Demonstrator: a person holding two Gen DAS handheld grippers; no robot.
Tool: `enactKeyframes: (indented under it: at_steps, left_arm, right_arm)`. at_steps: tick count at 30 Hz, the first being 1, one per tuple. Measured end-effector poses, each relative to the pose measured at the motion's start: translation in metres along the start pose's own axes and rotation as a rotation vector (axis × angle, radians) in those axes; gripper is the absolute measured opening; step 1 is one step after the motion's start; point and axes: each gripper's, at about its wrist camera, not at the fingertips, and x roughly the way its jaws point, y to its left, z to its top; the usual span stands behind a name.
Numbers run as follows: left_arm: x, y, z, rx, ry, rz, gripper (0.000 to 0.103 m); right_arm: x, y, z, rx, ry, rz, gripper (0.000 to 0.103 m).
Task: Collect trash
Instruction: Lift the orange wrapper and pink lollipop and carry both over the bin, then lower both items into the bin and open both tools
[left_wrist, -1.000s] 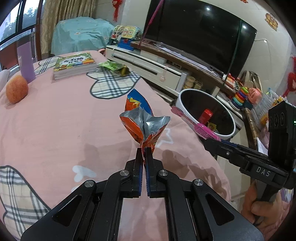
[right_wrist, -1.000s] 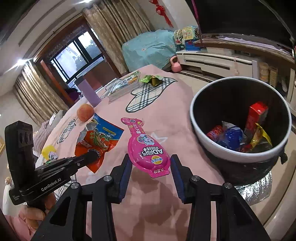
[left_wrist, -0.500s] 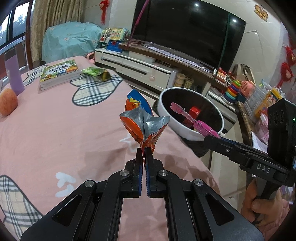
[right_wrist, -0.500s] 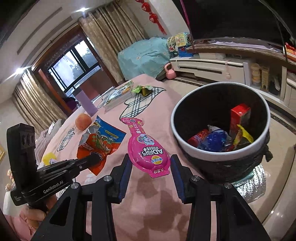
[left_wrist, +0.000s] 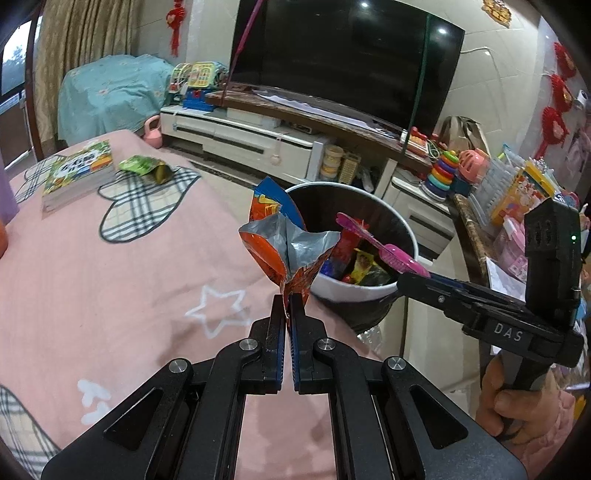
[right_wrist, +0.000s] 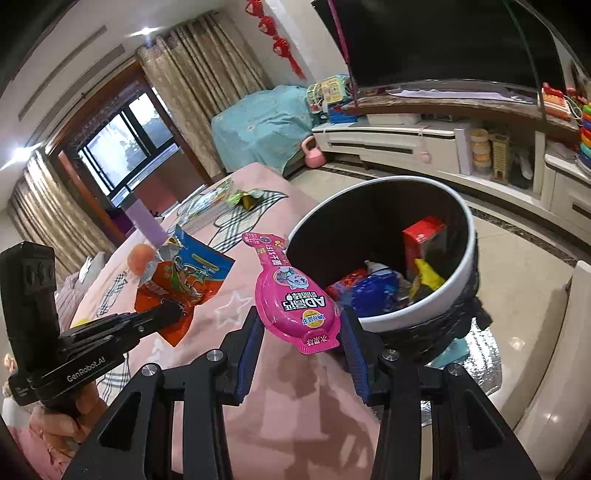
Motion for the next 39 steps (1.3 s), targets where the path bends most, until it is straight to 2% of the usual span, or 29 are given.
enactKeyframes:
  at_steps: [14, 39]
  left_arm:
    - [0.021, -0.021, 0.023, 0.040, 0.009, -0.030, 0.002]
    - [0.049, -0.042, 0.047, 0.075, 0.040, -0.045, 0.002]
  right_arm:
    - [-0.007, -0.026, 0.020, 0.018, -0.021, -0.050, 0.043]
    - [-0.001, -0.038, 0.035, 0.023, -0.013, -0.086, 0.043]
